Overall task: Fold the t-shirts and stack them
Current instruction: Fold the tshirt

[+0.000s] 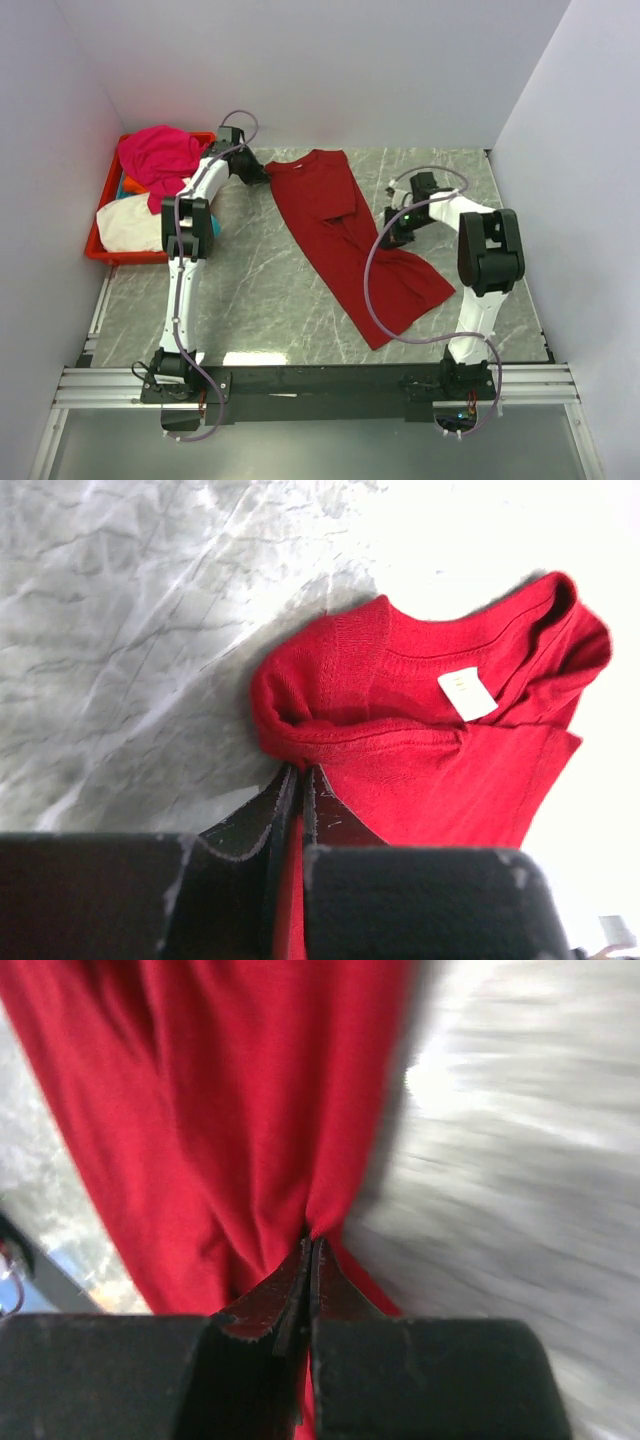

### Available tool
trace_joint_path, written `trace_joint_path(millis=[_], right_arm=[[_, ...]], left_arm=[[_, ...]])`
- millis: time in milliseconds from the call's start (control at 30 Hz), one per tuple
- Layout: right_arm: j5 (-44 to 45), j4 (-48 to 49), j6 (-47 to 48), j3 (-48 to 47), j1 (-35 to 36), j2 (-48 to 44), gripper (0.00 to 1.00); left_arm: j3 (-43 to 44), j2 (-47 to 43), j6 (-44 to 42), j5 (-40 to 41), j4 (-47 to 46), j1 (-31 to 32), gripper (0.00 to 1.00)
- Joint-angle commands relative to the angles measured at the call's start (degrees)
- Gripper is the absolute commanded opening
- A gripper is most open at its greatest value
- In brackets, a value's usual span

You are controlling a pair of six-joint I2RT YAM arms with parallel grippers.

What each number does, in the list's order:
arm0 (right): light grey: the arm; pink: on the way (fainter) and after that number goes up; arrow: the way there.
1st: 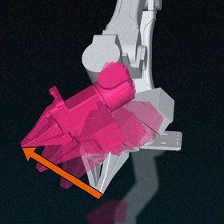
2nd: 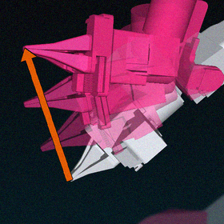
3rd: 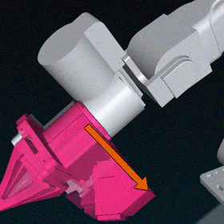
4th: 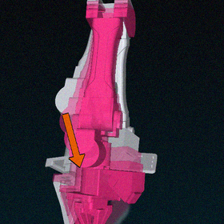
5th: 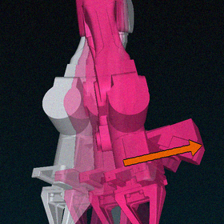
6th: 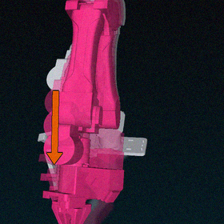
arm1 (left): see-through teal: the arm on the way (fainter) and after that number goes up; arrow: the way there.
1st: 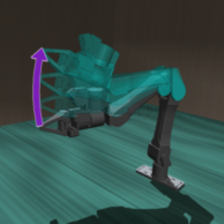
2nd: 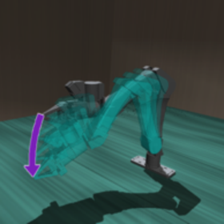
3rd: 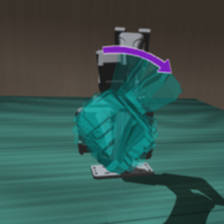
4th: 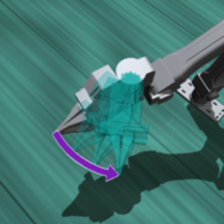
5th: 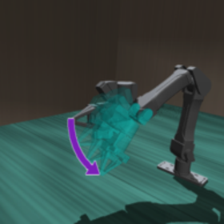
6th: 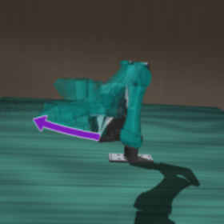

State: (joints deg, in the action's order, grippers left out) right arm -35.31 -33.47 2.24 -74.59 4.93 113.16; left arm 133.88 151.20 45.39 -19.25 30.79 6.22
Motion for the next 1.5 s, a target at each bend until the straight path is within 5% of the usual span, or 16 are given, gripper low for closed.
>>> trace_joint_path(millis=[0,167,500,700,900,1000,1067,1100,1233,1333,1467], right_arm=[[-3.3,1.3,-3.5,1.5,4.9,-2.9,0.03],[-3.4,0.4,-4.7,0.3,7.4,-4.0,0.10],[5.9,-1.9,4.4,-5.4,-1.8,-9.7,0.21],[-4.0,-8.8,24.2,-3.5,-2.0,-15.7,0.28],[-12.6,-12.2,38.4,3.9,-2.0,-26.2,0.38],[-11.0,-3.8,37.9,11.9,-2.0,-35.5,0.49],[-5.1,7.5,32.2,17.9,-2.3,-39.1,0.95],[-2.9,9.6,24.2,18.9,-2.6,-40.0,1.00],[-13.9,-9.9,32.1,8.4,-3.3,-32.1,0.77],[-9.1,0.1,26.4,13.9,-3.3,-35.9,0.76],[-7.3,0.0,26.0,15.2,-3.5,-38.2,0.76]], left_arm=[[3.7,2.2,2.6,-2.4,-2.2,0.1,0.08],[5.2,1.7,3.7,-4.2,-3.2,-0.5,0.11],[-2.9,-12.8,-6.6,-0.8,-2.0,-3.1,0.38],[-23.2,-33.6,-21.9,4.1,-5.5,-1.7,0.50],[-48.8,-57.1,-29.7,1.2,-9.9,8.3,0.57],[-61.1,-65.4,-25.9,-1.6,-10.8,13.0,0.57],[-67.7,-70.7,-21.7,-4.0,-12.8,17.5,0.56],[-73.6,-72.2,-15.8,-4.7,-15.2,18.9,0.56],[-86.8,-77.9,0.9,-3.8,-24.4,27.8,0.59],[-90.2,-77.8,8.7,3.1,-26.2,33.2,0.61],[-92.6,-73.3,16.6,8.0,-30.3,37.6,0.62]])
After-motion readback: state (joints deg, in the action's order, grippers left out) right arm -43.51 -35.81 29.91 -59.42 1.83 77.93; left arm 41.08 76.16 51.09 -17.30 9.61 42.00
